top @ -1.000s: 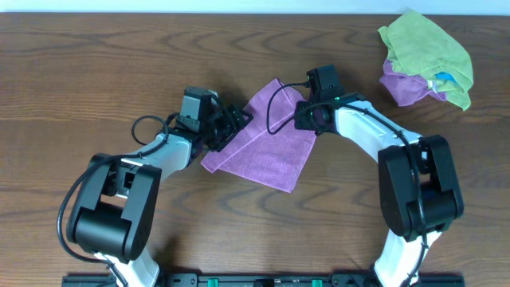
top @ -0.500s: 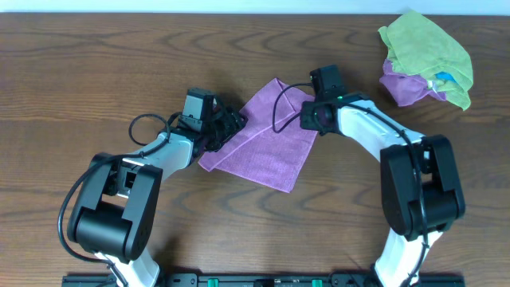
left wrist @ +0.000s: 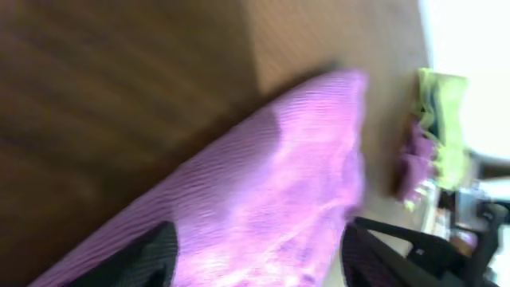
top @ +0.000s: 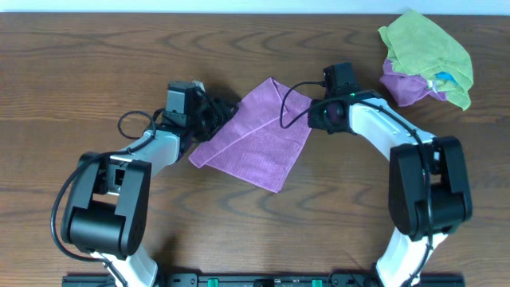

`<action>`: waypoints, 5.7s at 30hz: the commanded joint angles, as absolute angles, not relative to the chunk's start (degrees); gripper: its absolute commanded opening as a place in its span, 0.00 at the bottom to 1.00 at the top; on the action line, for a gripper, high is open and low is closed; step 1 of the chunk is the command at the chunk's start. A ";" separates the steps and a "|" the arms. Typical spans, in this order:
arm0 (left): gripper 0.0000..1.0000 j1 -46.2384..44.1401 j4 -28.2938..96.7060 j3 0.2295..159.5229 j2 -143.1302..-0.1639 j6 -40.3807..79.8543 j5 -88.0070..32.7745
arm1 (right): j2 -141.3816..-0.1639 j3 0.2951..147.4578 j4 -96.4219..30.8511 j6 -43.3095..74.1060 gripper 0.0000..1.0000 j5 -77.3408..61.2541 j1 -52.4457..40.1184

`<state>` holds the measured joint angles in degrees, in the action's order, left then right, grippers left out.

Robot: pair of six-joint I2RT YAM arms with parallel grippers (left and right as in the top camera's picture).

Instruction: Fold the cloth

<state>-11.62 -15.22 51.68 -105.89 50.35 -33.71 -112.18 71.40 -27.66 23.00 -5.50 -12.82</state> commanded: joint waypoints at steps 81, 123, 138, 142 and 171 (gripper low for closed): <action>0.76 17.39 5.93 52.69 -95.81 30.83 -48.01 | -113.99 74.22 -0.60 36.03 0.02 -17.02 -25.47; 0.76 18.11 9.23 52.69 -95.81 26.96 -48.07 | -139.24 110.21 -3.33 37.26 0.02 -8.78 -33.80; 0.75 18.11 10.33 52.69 -95.81 26.92 -48.07 | -137.14 111.35 -9.06 34.22 0.99 -13.02 -32.80; 0.75 18.11 10.33 52.69 -95.81 26.76 -48.10 | -133.86 111.37 -15.33 30.79 0.99 -13.02 -31.97; 0.71 12.69 28.91 52.66 -95.88 23.66 -38.28 | -112.25 103.53 -63.57 18.11 0.99 -18.87 -24.49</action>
<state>14.17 28.73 51.92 -96.64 23.22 -42.06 -116.75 106.17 -63.88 19.94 -17.17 -26.02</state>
